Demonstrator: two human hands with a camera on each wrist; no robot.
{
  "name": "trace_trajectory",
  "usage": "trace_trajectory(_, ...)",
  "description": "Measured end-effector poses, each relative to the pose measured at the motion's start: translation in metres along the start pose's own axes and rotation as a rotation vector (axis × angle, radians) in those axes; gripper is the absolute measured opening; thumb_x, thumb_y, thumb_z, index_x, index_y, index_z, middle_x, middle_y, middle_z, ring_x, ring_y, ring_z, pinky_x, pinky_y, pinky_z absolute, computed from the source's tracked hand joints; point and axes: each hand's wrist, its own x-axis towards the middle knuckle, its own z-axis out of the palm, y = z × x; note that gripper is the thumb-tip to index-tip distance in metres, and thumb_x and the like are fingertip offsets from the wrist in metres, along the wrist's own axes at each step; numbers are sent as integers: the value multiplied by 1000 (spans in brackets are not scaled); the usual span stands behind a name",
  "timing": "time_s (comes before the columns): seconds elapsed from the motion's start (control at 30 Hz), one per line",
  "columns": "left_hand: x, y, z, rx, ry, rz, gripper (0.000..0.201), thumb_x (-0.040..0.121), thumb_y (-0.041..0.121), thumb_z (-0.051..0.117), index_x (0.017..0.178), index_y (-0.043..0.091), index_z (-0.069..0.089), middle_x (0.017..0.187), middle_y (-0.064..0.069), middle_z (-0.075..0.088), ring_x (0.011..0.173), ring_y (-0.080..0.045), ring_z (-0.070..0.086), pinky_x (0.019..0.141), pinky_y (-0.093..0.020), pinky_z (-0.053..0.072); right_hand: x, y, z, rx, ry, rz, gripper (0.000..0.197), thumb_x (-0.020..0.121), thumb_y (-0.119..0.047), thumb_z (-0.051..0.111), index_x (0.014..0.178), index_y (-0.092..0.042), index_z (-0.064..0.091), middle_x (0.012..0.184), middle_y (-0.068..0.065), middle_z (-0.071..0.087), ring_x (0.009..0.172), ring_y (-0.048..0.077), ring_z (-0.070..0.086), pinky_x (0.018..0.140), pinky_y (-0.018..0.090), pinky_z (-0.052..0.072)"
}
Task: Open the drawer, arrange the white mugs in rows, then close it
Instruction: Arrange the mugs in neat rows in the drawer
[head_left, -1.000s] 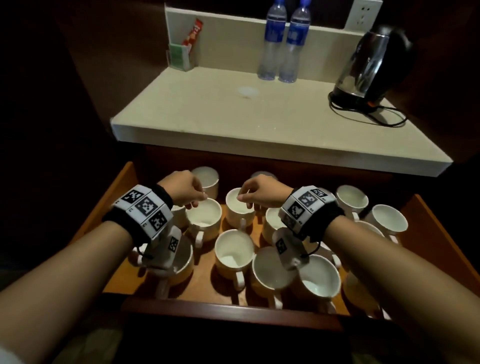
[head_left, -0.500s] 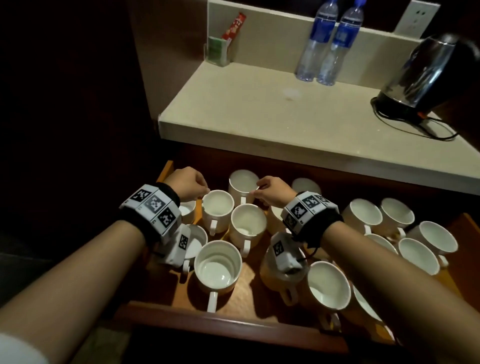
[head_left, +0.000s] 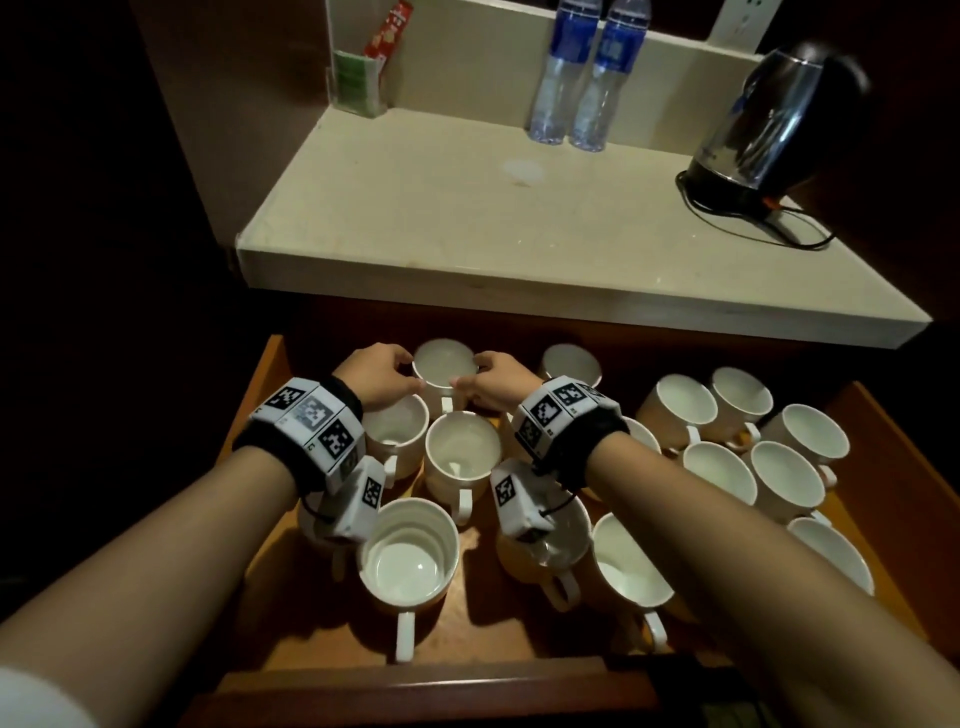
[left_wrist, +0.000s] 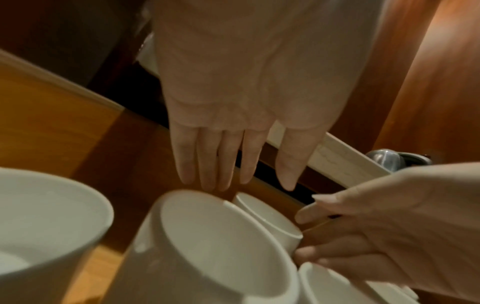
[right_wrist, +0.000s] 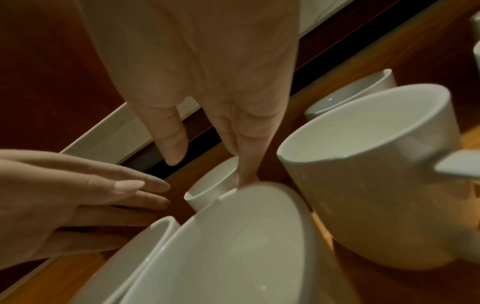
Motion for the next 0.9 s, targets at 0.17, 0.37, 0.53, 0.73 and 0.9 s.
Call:
trace_trajectory(0.17, 7, -13, 4, 1, -17, -35, 52, 88, 28, 64, 134, 8, 50, 137, -9, 54, 127, -22, 50, 102, -31, 39, 12, 5, 10, 143, -27, 59, 75, 85, -11, 67, 146, 2, 24, 97, 10, 56, 62, 10, 48, 67, 28, 43)
trace_trajectory(0.37, 9, -27, 7, -2, -69, -27, 38, 86, 16, 65, 124, 12, 61, 125, -8, 63, 117, -20, 57, 95, -28, 43, 22, 5, 20, 165, -15, 87, 76, 85, -7, 64, 147, 1, 20, 81, 11, 54, 55, 14, 47, 63, 32, 41)
trace_trajectory(0.53, 10, -34, 5, 0, -85, 3, 38, 86, 0, 58, 121, 14, 63, 123, -7, 64, 118, -20, 57, 95, -26, 44, 31, -4, 23, 154, -28, 55, 68, 90, -5, 58, 146, 3, 21, 85, 12, 57, 58, 15, 50, 68, 31, 45)
trace_trajectory(0.73, 11, -38, -4, -26, -69, -36, 41, 87, 6, 58, 127, 12, 59, 130, -7, 60, 123, -20, 53, 101, -27, 41, 41, -13, 32, 180, -61, 47, 64, 91, -2, 55, 145, 5, 22, 74, 9, 54, 61, 16, 50, 70, 29, 45)
trace_trajectory(0.9, 11, -50, -23, -82, 39, -102, 38, 88, 5, 53, 125, 13, 60, 130, -7, 59, 123, -20, 53, 98, -25, 41, 45, -25, 41, 193, -113, 38, 59, 93, 3, 51, 143, 8, 21, 74, 11, 51, 58, 16, 49, 59, 25, 43)
